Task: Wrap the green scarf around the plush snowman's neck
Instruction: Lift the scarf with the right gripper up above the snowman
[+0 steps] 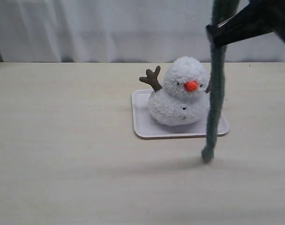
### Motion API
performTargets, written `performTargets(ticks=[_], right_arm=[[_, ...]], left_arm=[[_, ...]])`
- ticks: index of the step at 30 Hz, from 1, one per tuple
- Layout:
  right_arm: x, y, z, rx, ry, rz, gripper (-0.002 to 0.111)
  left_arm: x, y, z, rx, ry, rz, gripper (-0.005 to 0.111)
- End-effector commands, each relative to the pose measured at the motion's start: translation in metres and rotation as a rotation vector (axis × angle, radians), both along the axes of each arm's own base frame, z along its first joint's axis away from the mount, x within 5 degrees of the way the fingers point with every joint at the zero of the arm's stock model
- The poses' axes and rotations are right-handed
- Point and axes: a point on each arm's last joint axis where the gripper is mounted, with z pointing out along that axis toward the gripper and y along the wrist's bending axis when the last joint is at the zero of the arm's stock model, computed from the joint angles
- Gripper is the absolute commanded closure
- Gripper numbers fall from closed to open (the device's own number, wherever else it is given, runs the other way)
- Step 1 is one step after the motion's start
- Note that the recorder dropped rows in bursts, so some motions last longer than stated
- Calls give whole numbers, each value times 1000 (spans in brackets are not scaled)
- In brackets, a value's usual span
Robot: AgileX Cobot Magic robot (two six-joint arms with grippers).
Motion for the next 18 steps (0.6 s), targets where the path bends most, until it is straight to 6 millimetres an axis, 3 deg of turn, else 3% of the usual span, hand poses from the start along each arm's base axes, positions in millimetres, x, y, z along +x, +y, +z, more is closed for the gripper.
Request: performTargets(ticks=[1, 10, 13, 18], right_arm=[[24, 24, -18, -152, -19, 0, 104], [79, 68, -26, -190, 15, -3, 104], [106, 63, -28, -176, 26, -63, 104], [149, 38, -45, -122, 121, -138, 104]], left_arm=[[0, 0, 0, -4, -6, -3, 107], [0, 0, 0, -4, -6, -3, 107], [0, 0, 0, -4, -6, -3, 107], [0, 0, 0, -4, -6, -3, 107]])
